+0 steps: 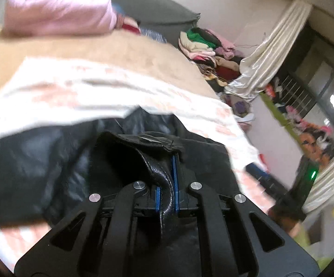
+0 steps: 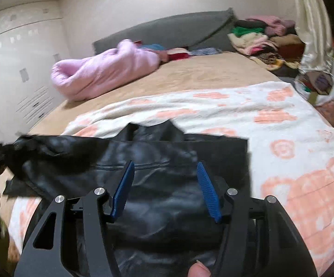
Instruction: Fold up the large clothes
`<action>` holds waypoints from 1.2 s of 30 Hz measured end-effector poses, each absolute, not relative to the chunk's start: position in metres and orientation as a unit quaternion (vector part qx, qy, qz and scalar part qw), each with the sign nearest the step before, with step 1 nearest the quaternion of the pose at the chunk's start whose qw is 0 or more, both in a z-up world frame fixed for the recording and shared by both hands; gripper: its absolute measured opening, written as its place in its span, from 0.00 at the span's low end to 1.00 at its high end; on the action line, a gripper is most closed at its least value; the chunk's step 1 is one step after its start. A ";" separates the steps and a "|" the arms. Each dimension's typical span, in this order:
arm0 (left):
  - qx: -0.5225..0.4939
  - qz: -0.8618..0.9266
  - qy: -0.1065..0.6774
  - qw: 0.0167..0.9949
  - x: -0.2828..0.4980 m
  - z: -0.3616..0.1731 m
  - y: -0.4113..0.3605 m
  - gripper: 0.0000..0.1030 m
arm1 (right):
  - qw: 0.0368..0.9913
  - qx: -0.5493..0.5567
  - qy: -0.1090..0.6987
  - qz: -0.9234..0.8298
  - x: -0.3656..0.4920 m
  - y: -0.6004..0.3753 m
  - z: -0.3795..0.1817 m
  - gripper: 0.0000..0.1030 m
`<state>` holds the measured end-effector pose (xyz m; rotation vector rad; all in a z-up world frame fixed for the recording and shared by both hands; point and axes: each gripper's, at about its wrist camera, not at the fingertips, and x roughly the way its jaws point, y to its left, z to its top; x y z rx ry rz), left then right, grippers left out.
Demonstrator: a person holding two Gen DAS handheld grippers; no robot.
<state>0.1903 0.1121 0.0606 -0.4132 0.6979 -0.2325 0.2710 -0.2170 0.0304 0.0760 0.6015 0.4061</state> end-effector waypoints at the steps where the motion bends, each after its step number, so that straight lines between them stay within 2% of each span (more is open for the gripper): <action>1: -0.200 -0.108 0.338 0.913 0.195 0.057 0.118 0.02 | 0.936 0.030 0.297 0.185 0.283 -0.219 0.030 0.48; 10: -0.207 -0.047 0.415 0.885 0.212 -0.036 0.160 0.02 | 0.908 -0.004 0.400 0.129 0.350 -0.211 -0.037 0.45; 16: -0.225 -0.053 0.423 0.876 0.210 -0.064 0.173 0.09 | 0.895 -0.002 0.433 0.112 0.364 -0.219 -0.071 0.44; 18: -0.233 -0.060 0.422 0.874 0.214 -0.064 0.173 0.09 | 0.896 -0.011 0.429 0.114 0.361 -0.216 -0.067 0.45; 19: -0.235 -0.059 0.421 0.874 0.212 -0.060 0.172 0.13 | 0.899 -0.013 0.423 0.115 0.357 -0.216 -0.061 0.47; 21: -0.221 -0.042 0.408 0.885 0.202 -0.043 0.170 0.24 | 0.906 -0.001 0.400 0.139 0.340 -0.217 -0.045 0.58; 22: -0.211 -0.032 0.397 0.893 0.195 -0.032 0.169 0.32 | 0.908 0.002 0.389 0.154 0.327 -0.215 -0.037 0.59; 27: -0.142 0.006 0.359 0.923 0.165 0.009 0.144 0.36 | 0.908 -0.041 0.366 0.198 0.281 -0.192 -0.022 0.69; 28: -0.135 -0.010 0.364 0.922 0.165 0.010 0.136 0.40 | 0.906 -0.049 0.369 0.202 0.275 -0.188 -0.024 0.70; 33: -0.083 -0.001 0.430 0.899 0.177 -0.027 0.107 0.45 | 0.893 -0.060 0.405 0.184 0.264 -0.178 -0.044 0.72; 36: -0.097 0.010 0.465 0.880 0.186 -0.061 0.111 0.46 | 0.881 -0.046 0.442 0.164 0.272 -0.181 -0.064 0.72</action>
